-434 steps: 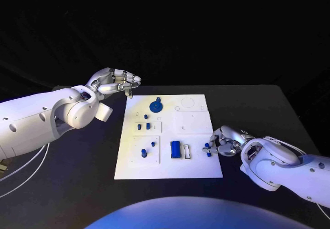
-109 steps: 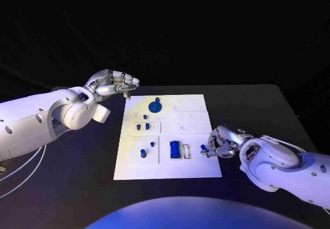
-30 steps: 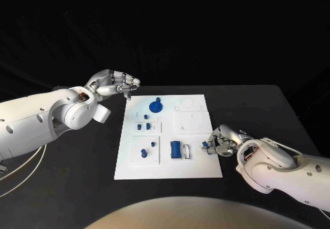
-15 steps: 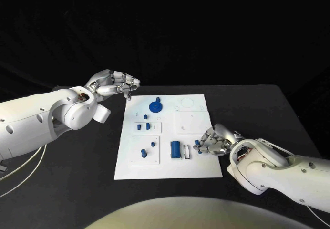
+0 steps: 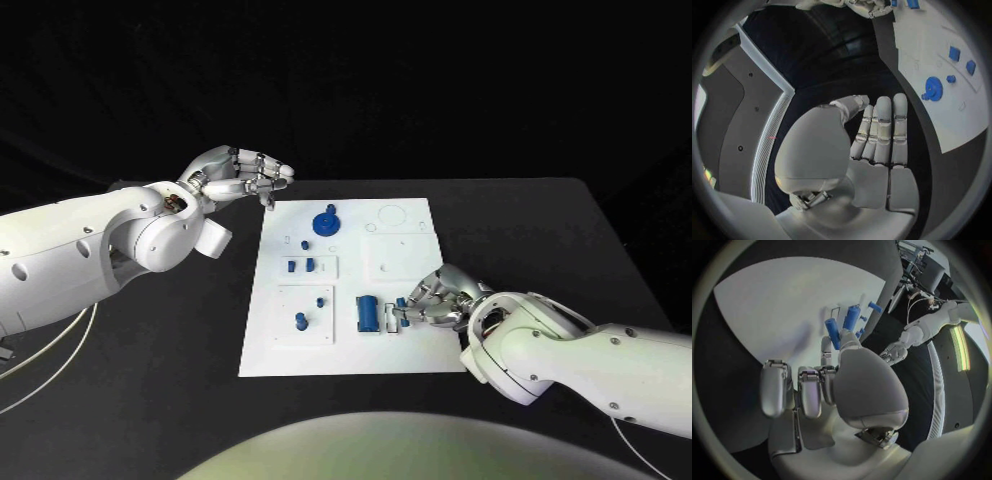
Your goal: Assemble the parts on the task board
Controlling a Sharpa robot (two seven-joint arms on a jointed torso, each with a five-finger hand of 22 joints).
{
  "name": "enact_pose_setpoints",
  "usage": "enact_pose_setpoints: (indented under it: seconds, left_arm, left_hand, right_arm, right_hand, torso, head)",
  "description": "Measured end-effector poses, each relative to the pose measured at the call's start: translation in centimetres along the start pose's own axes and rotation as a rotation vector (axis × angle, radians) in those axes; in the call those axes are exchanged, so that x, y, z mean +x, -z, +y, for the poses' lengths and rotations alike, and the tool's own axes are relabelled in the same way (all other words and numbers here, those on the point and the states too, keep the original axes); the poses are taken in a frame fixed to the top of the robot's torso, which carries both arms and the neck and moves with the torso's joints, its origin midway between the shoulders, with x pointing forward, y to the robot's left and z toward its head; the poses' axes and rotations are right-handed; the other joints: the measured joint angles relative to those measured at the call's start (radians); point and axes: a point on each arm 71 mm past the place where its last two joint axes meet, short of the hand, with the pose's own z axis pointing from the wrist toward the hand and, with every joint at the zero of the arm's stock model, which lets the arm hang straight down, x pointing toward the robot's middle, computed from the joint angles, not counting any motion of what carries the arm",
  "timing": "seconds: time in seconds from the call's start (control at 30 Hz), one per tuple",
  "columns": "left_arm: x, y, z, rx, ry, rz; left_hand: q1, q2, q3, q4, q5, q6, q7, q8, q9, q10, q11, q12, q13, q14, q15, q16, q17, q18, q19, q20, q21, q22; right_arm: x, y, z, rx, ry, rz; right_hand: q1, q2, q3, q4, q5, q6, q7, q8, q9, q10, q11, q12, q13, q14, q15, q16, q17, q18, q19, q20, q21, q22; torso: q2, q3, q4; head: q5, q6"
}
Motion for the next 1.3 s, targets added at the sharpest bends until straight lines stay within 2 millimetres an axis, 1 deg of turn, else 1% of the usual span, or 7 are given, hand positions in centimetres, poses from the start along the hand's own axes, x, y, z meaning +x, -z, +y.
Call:
enact_pose_setpoints:
  seconds: [0.43, 0.53, 0.97, 1.03, 1.1, 1.3]
  left_arm:
    - [0.0, 0.0, 0.0, -0.002, -0.001, 0.001]
    - [0.0, 0.0, 0.0, -0.003, -0.001, 0.002]
    - [0.0, 0.0, 0.0, -0.005, -0.002, 0.002]
    - [0.1, 0.0, 0.0, -0.005, -0.002, 0.002]
    - [0.1, 0.0, 0.0, -0.006, -0.002, 0.002]
    - [0.1, 0.0, 0.0, -0.006, -0.002, 0.002]
  left_hand:
    - [0.000, 0.000, 0.000, 0.000, 0.000, 0.000, 0.000, 0.000, 0.000, 0.000, 0.000, 0.000, 0.000, 0.000, 0.000, 0.000, 0.000, 0.000, 0.000, 0.000, 0.000, 0.000]
    - [0.000, 0.000, 0.005, -0.005, 0.000, -0.004, 0.004, 0.000, -0.001, 0.000, 0.000, 0.005, -0.002, 0.000, 0.000, 0.000, -0.002, 0.000, -0.004, 0.004, 0.005, 0.004]
    - [0.000, 0.000, 0.006, -0.006, 0.000, -0.004, 0.004, 0.000, -0.001, 0.000, 0.000, 0.005, -0.002, 0.000, 0.000, 0.000, -0.002, 0.000, -0.004, 0.004, 0.005, 0.004]
    - [0.000, 0.000, 0.006, -0.006, 0.000, -0.004, 0.004, 0.000, -0.001, 0.000, 0.000, 0.005, -0.002, 0.000, 0.000, 0.000, -0.002, 0.000, -0.004, 0.004, 0.005, 0.004]
    - [0.000, 0.000, 0.006, -0.006, 0.000, -0.004, 0.004, 0.000, -0.001, 0.000, 0.000, 0.005, -0.002, 0.000, 0.000, 0.000, -0.002, 0.000, -0.004, 0.004, 0.005, 0.004]
    - [0.000, 0.000, 0.006, -0.006, 0.000, -0.004, 0.004, 0.000, -0.001, 0.000, 0.000, 0.005, -0.002, 0.000, 0.000, 0.000, -0.002, 0.000, -0.003, 0.004, 0.005, 0.004]
  right_arm:
    - [0.9, -0.5, 0.2, 0.047, -0.055, 0.058]
    - [1.0, -0.7, 0.2, 0.052, -0.059, 0.060]
    - [1.1, -1.2, 0.2, 0.067, -0.060, 0.072]
    - [1.1, -1.2, 0.2, 0.067, -0.058, 0.076]
    - [1.2, -1.2, 0.2, 0.068, -0.056, 0.079]
    - [1.2, -1.3, 0.1, 0.070, -0.052, 0.086]
  right_hand:
    - [0.000, 0.000, 0.000, 0.000, 0.000, 0.000, 0.000, 0.000, 0.002, 0.000, 0.000, 0.000, 0.000, 0.000, 0.000, 0.000, 0.000, 0.000, 0.000, 0.000, 0.000, 0.000]
    - [0.000, 0.000, 0.000, 0.000, 0.000, 0.000, 0.000, 0.000, 0.003, 0.000, 0.000, 0.000, 0.000, 0.000, 0.000, 0.000, 0.000, 0.000, 0.000, 0.000, 0.000, 0.000]
    - [0.000, 0.000, 0.000, 0.000, 0.000, 0.000, 0.000, 0.000, 0.005, 0.000, 0.000, 0.000, 0.001, 0.000, 0.000, 0.000, 0.000, 0.000, 0.000, 0.000, -0.010, 0.000]
    - [0.000, 0.000, 0.000, 0.000, 0.000, 0.000, 0.000, 0.000, 0.008, 0.000, 0.000, 0.000, 0.001, 0.000, 0.000, 0.000, 0.000, 0.000, -0.004, 0.003, -0.015, 0.000]
    - [0.000, 0.000, 0.000, 0.000, 0.000, 0.000, 0.000, 0.000, 0.009, 0.000, 0.000, -0.004, 0.001, 0.000, 0.000, 0.000, 0.000, 0.000, -0.008, 0.000, -0.019, 0.000]
    - [-0.004, 0.004, 0.000, 0.000, 0.000, 0.000, 0.000, 0.004, 0.019, 0.000, 0.000, -0.004, 0.001, 0.000, 0.000, 0.000, 0.000, 0.000, -0.008, 0.000, -0.026, 0.000]
  torso:
    - [0.000, 0.0001, 0.0002]
    - [0.000, 0.0006, 0.0002]
    - [0.001, 0.0012, 0.0001]
    - [0.001, 0.0012, -0.0004]
    - [0.000, 0.0012, -0.0005]
    - [0.000, 0.0012, -0.0010]
  head:
    - [0.001, 0.000]
    - [0.001, 0.000]
    - [0.005, 0.000]
    - [0.006, 0.000]
    - [0.006, 0.000]
    - [0.006, 0.000]
